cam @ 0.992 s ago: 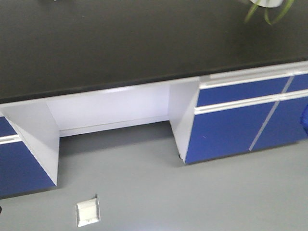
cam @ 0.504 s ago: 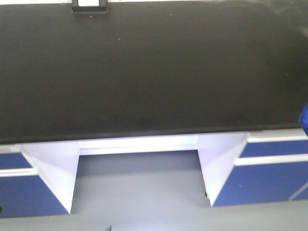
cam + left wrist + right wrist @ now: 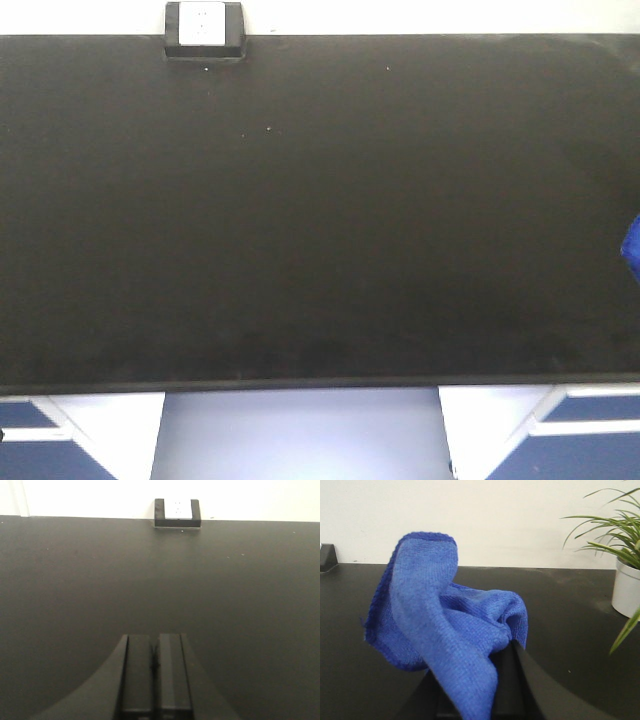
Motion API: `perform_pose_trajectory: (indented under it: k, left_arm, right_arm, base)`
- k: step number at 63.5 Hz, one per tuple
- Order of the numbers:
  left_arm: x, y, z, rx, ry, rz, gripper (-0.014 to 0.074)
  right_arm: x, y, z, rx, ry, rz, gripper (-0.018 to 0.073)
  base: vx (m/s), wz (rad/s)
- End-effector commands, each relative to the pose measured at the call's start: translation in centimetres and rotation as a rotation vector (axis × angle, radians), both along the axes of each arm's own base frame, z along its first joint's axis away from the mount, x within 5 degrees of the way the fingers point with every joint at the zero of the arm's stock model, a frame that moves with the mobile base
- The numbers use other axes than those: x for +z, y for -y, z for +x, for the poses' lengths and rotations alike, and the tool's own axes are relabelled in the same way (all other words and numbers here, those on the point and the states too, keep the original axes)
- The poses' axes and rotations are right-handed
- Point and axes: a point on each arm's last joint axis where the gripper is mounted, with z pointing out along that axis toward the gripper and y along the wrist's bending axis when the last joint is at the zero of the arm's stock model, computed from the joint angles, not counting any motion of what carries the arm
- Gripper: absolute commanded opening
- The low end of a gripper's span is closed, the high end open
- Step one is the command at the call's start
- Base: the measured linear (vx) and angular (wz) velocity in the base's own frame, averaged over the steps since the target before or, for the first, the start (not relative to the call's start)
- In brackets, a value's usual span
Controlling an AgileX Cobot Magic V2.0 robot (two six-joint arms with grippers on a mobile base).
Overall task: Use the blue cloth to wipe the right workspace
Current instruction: 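Lower the held blue cloth onto the bench top with the right gripper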
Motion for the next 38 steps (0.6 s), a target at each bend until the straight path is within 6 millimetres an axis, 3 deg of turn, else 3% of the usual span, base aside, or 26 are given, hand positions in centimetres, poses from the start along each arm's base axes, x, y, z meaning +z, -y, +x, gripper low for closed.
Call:
perform_pose_trajectory:
  k: [1,38]
  left_arm:
    - [-0.24,0.13,0.1,-0.014,0.063,-0.009,-0.0006]
    - [-0.24,0.13,0.1,-0.014,0.063,-0.009,-0.0006]
  right_arm:
    - [1.81,0.11,0.08,-0.011,0.11,-0.014,-0.0003]
    - [1.81,0.11,0.08,-0.011,0.11,-0.014,-0.0003]
  base:
    - [0.2,0.06]
    - [0.06,0.02]
